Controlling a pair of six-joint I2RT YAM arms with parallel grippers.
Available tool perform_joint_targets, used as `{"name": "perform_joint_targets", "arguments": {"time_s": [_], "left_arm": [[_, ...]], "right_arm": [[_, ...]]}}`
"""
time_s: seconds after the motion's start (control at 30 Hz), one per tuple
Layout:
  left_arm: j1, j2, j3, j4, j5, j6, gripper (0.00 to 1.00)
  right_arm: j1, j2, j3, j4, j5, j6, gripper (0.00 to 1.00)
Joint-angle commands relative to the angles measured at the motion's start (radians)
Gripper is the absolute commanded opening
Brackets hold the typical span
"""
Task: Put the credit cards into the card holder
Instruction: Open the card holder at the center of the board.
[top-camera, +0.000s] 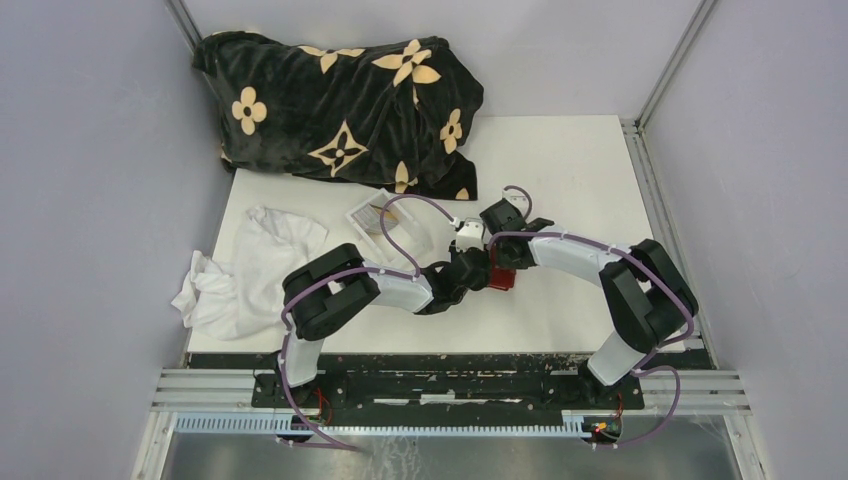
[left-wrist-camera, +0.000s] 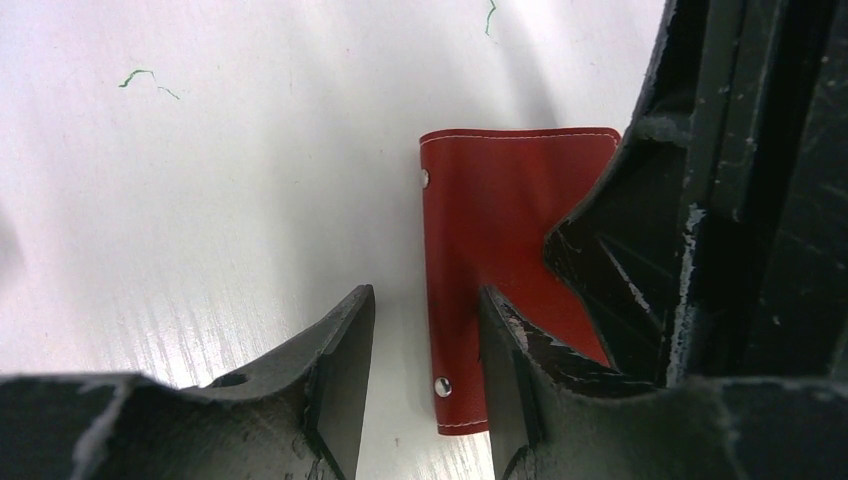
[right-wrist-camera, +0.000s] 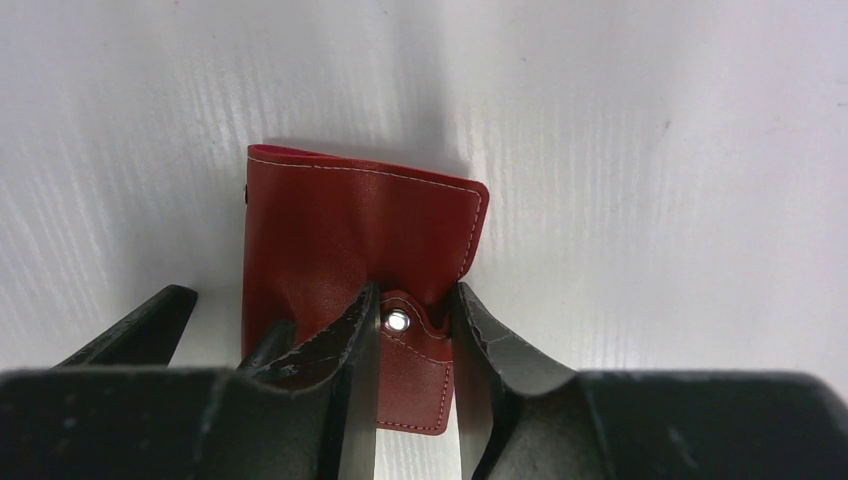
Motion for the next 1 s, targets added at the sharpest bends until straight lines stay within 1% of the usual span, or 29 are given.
{"name": "perform_joint_targets", "arguments": {"time_s": [0.0,0.17,0.33,0.43,0.63,0.7,0.77,0.97], "left_arm": [[-0.001,0.053,-0.044,-0.149,-0.016,-0.04,0.49],[-0.006,0.067,-0.032,-0.152,-0.013,-0.041,0.47],[-0.014,0.089,-0.011,-0.159,-0.005,-0.036,0.46],[-0.019,0.102,0.0,-0.159,0.001,-0.036,0.45],[-0.024,0.117,0.006,-0.171,-0.001,-0.039,0.43],[-0.023,0.116,0.004,-0.171,-0.003,-0.041,0.43],[-0.023,0.116,0.005,-0.173,-0.005,-0.042,0.43],[-0.023,0.122,0.004,-0.177,-0.005,-0.053,0.42]], "right_arm": [[-0.011,-0.002,0.007,-0.189,0.112,-0.021,0.28],[-0.012,0.028,0.039,-0.218,0.108,-0.024,0.37],[-0.011,0.048,0.046,-0.232,0.118,-0.023,0.39],[-0.012,0.065,0.053,-0.244,0.125,-0.022,0.45],[-0.012,0.076,0.061,-0.26,0.146,-0.018,0.52],[-0.011,0.076,0.065,-0.264,0.149,-0.018,0.52],[-0.012,0.075,0.065,-0.267,0.151,-0.017,0.49],[-0.005,0.065,0.052,-0.282,0.157,-0.004,0.33]]}}
